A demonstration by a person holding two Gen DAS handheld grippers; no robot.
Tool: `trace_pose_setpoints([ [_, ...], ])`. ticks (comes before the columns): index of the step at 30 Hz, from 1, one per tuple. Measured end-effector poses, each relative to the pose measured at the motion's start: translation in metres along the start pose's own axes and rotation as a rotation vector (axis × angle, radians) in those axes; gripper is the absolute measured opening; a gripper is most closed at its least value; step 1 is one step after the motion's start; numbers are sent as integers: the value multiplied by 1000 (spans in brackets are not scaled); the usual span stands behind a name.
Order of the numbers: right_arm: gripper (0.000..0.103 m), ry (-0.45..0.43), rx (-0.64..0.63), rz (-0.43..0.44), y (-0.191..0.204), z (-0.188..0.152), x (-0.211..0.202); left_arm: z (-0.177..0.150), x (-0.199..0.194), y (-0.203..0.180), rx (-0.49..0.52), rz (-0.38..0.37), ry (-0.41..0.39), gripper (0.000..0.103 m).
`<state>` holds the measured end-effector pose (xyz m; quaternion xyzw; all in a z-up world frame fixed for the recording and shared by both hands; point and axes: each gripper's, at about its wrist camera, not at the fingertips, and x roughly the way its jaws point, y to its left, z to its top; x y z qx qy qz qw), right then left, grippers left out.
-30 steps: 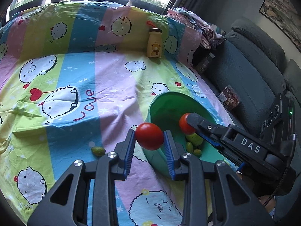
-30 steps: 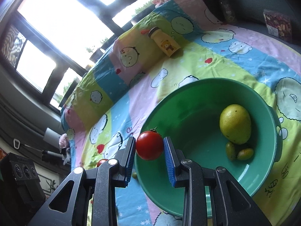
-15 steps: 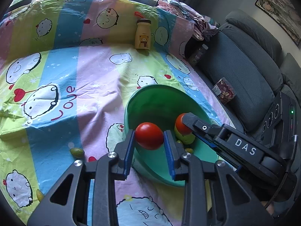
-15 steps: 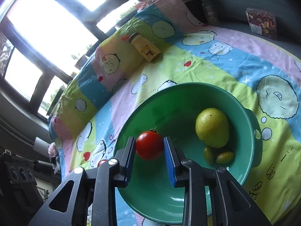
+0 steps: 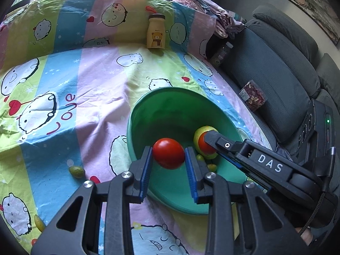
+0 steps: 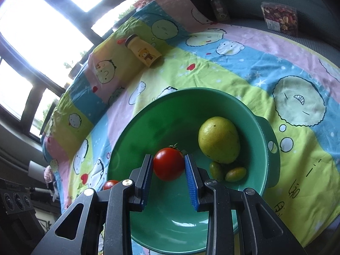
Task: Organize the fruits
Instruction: 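Lower both held cherry tomatoes into the green basin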
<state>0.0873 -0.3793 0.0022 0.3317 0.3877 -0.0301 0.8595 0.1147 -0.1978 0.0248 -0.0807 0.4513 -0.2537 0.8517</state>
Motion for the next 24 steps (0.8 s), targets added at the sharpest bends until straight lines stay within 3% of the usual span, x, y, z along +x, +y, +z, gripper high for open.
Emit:
trace_pose_setpoints([
  [24, 32, 23, 8, -45, -6, 0, 4, -3, 17, -6, 10, 10, 32, 31],
])
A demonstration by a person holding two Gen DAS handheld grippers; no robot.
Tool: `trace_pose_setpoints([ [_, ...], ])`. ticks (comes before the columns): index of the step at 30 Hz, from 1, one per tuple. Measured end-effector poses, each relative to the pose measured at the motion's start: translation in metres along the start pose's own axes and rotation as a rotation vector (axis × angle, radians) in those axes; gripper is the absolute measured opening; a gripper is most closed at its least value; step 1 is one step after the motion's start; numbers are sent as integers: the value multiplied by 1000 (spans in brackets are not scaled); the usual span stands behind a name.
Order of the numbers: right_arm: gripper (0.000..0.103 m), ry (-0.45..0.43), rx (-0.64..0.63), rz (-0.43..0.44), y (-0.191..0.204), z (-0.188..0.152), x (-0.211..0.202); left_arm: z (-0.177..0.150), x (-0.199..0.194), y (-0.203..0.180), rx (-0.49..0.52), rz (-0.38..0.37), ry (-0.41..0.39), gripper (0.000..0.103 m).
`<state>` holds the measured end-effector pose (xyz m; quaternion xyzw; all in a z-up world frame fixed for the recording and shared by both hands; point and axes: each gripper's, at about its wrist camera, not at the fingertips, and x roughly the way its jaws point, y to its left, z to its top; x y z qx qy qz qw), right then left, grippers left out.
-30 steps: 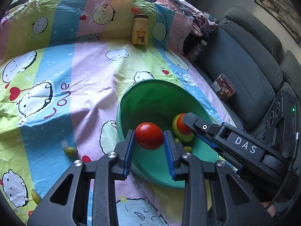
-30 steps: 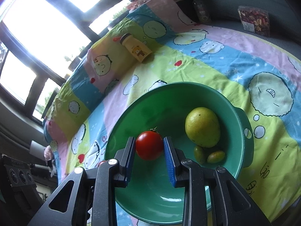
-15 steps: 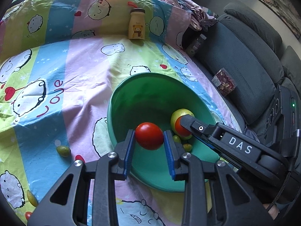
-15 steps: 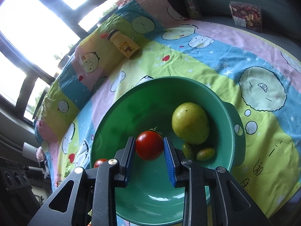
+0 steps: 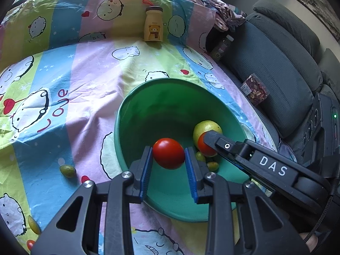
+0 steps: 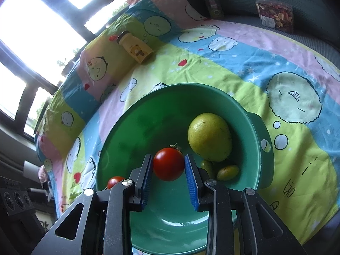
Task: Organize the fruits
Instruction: 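Lower both held cherry tomatoes into the green basin, then open the right tool releasing its tomato while the left tool releases its own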
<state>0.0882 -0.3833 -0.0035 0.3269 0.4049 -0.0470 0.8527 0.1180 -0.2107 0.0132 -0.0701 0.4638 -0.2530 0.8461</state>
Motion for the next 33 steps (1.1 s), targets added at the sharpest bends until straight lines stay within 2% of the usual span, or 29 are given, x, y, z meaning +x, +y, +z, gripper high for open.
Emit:
trace_pose_setpoints([
  [14, 32, 5, -3, -3, 1, -1, 3, 0, 6, -2, 0, 29, -3, 31],
  [33, 33, 16, -7, -2, 1, 0, 4, 0, 4, -1, -9, 13, 2, 31],
])
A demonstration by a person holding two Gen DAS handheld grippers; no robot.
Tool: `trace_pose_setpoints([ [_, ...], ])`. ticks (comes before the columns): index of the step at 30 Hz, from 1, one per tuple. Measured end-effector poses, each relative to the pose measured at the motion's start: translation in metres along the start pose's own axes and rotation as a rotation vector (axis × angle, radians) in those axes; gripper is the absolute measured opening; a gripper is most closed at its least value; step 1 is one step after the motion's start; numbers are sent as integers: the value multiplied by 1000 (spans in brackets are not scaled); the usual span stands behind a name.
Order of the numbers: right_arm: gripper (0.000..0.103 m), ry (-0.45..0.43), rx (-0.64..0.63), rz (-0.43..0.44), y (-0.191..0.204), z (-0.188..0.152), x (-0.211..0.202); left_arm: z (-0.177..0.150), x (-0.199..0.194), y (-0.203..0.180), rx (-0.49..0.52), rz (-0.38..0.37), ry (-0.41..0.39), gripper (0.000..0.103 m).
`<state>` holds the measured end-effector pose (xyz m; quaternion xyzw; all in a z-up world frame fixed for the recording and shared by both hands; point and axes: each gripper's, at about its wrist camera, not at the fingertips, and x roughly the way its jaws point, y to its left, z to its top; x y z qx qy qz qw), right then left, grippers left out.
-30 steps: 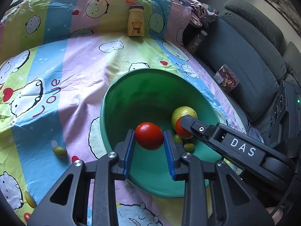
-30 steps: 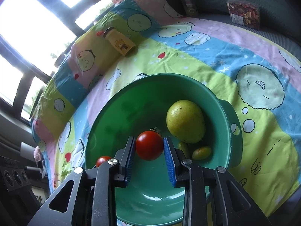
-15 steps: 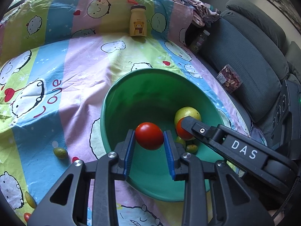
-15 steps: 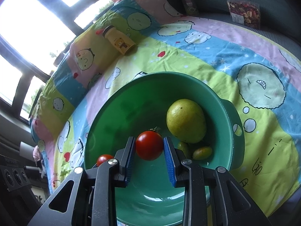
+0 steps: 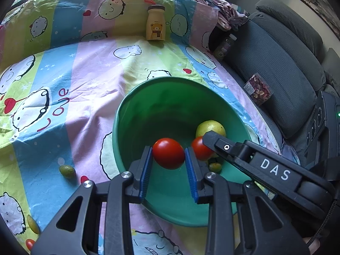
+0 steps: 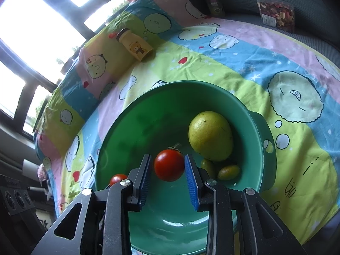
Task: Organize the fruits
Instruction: 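Open the right tool releasing its tomato while the left tool releases its own, then move both open tools over the green olives on the sheet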
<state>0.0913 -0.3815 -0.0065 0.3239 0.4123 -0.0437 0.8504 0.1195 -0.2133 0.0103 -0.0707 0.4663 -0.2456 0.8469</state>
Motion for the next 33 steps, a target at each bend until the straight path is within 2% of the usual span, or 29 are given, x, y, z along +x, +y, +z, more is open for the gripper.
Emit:
trace_pose_setpoints([
  [3, 41, -6, -3, 12, 3, 0, -1, 0, -6, -1, 3, -10, -10, 38],
  [7, 56, -31, -21, 20, 9, -2, -9, -2, -25, -1, 21, 25, -54, 49],
  [10, 57, -52, -40, 47, 14, -4, -16, -5, -46, 6, 5, 30, -96, 56],
  [13, 58, -63, -67, 81, 23, -8, -23, -9, -65, 16, -7, 73, -132, 59],
  [20, 62, -63, -161, 138, 55, -19, -32, -27, -101, 62, -79, 182, -146, 65],
  [26, 68, -19, -298, 142, 94, -42, -28, -56, -127, 122, -196, 262, -112, 70],
  [30, 69, 44, -397, 178, 122, -60, -18, -74, -134, 166, -293, 277, -88, 69],
  [33, 69, 101, -445, 208, 139, -72, -4, -81, -133, 185, -336, 257, -71, 68],
])
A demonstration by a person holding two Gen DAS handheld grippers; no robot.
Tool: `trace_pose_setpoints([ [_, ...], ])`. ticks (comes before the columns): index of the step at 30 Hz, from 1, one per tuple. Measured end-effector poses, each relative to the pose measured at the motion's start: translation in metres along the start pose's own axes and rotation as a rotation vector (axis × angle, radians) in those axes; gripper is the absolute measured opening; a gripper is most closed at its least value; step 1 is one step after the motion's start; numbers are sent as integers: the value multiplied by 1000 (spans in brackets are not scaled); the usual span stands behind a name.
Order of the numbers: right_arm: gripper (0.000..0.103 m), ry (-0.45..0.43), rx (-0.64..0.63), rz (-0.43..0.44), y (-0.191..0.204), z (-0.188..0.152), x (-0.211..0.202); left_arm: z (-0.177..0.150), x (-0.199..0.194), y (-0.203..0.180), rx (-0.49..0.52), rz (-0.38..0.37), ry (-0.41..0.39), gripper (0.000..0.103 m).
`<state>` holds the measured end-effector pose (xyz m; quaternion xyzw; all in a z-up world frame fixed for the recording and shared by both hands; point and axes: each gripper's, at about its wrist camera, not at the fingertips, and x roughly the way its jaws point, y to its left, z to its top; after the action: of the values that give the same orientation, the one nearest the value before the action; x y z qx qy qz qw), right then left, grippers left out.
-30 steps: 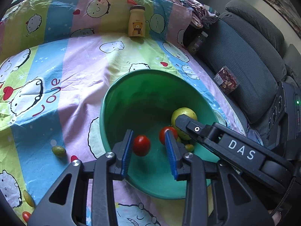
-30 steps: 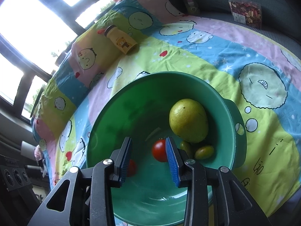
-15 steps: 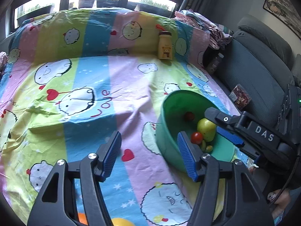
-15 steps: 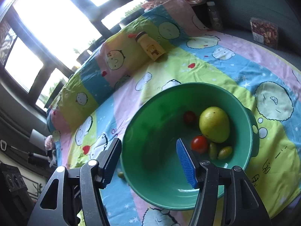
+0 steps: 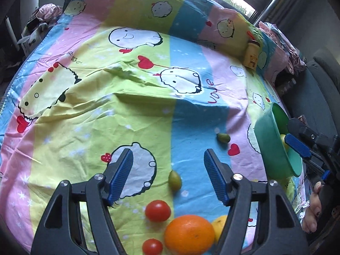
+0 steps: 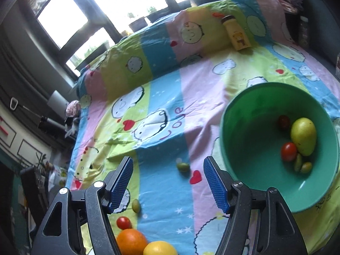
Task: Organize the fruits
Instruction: 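Move both open tools over the green olives on the sheet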
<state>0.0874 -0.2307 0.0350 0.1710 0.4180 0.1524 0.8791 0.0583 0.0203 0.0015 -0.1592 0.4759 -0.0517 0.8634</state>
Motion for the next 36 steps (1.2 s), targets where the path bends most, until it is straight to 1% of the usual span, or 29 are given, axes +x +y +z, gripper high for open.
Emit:
trace_pose_setpoints([
  [2, 69, 41, -8, 5, 6, -2, 16, -2, 7, 5, -25, -17, 24, 68],
  [4, 69, 73, -12, -8, 10, -5, 31, -4, 16, 4, -27, -32, 59, 67],
  [7, 69, 119, -14, -32, 12, -9, 51, -8, 28, -1, -10, -26, 102, 63],
  [9, 69, 137, -8, -47, 10, -9, 61, -11, 34, -3, -8, -16, 130, 56],
  [10, 69, 140, -8, -60, 9, -9, 65, -12, 37, -4, -5, -13, 139, 54],
  [12, 62, 151, -11, -90, 6, -9, 72, -13, 41, -5, 0, -17, 151, 48],
  [15, 53, 171, -4, -117, 1, -7, 83, -14, 45, -8, 0, -39, 165, 44],
  [16, 47, 180, -1, -131, -1, -7, 87, -15, 46, -8, -2, -42, 167, 43],
  [17, 44, 186, -1, -144, -2, -7, 90, -15, 47, -9, 1, -43, 170, 41],
  [20, 38, 195, -11, -162, -3, -7, 97, -17, 50, -11, 9, -42, 180, 37],
  [24, 38, 208, -18, -172, -3, -6, 106, -18, 54, -9, -3, -32, 198, 33],
  [29, 38, 223, -33, -194, -1, -9, 113, -18, 53, -9, -1, -34, 198, 33],
  [36, 37, 228, -33, -203, -1, -9, 118, -18, 54, -9, -2, -36, 200, 33],
])
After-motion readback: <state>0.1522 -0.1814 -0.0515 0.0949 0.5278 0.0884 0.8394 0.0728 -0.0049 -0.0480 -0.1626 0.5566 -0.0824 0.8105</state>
